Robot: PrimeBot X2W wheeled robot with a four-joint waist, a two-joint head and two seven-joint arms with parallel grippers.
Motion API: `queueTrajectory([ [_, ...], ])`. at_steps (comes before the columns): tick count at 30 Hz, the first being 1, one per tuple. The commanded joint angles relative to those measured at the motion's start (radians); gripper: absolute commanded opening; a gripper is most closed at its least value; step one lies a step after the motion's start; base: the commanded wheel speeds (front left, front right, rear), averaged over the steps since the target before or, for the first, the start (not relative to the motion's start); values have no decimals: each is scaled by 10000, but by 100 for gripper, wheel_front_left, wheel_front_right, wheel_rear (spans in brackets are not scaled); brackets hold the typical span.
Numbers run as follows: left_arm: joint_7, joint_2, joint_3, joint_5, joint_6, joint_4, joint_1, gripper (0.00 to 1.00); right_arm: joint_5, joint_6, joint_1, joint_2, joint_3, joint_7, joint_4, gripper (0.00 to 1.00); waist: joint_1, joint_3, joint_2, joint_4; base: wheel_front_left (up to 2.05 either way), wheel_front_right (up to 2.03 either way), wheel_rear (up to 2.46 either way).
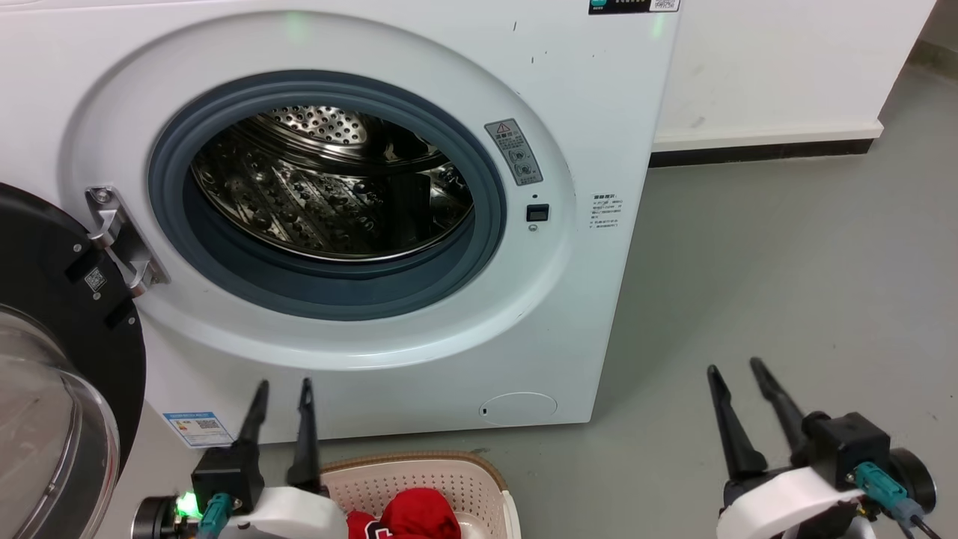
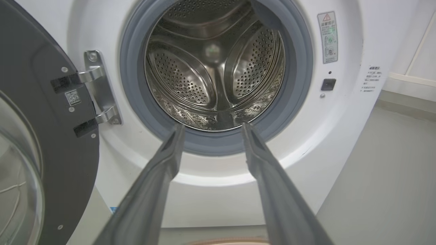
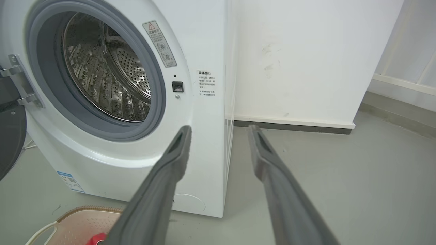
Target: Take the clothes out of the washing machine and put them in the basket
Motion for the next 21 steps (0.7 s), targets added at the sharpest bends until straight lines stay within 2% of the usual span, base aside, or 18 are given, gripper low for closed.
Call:
queueTrajectory([
  [1,90,-2,103,-169,-37,64,-108,0,170,0,62,0,51,-29,-62,0,0,3,0,7,0,0,0],
  [12,693,-48,364,-2459,-305,171,-273,0,2777,-1,-212,-162,-58,168,274,0,0,27,0,88,0,0,0],
  [21,993,-78,475,-3905,-480,175,-334,0,4355,-1,-379,-241,-117,290,510,0,0,45,0,144,0,0,0],
])
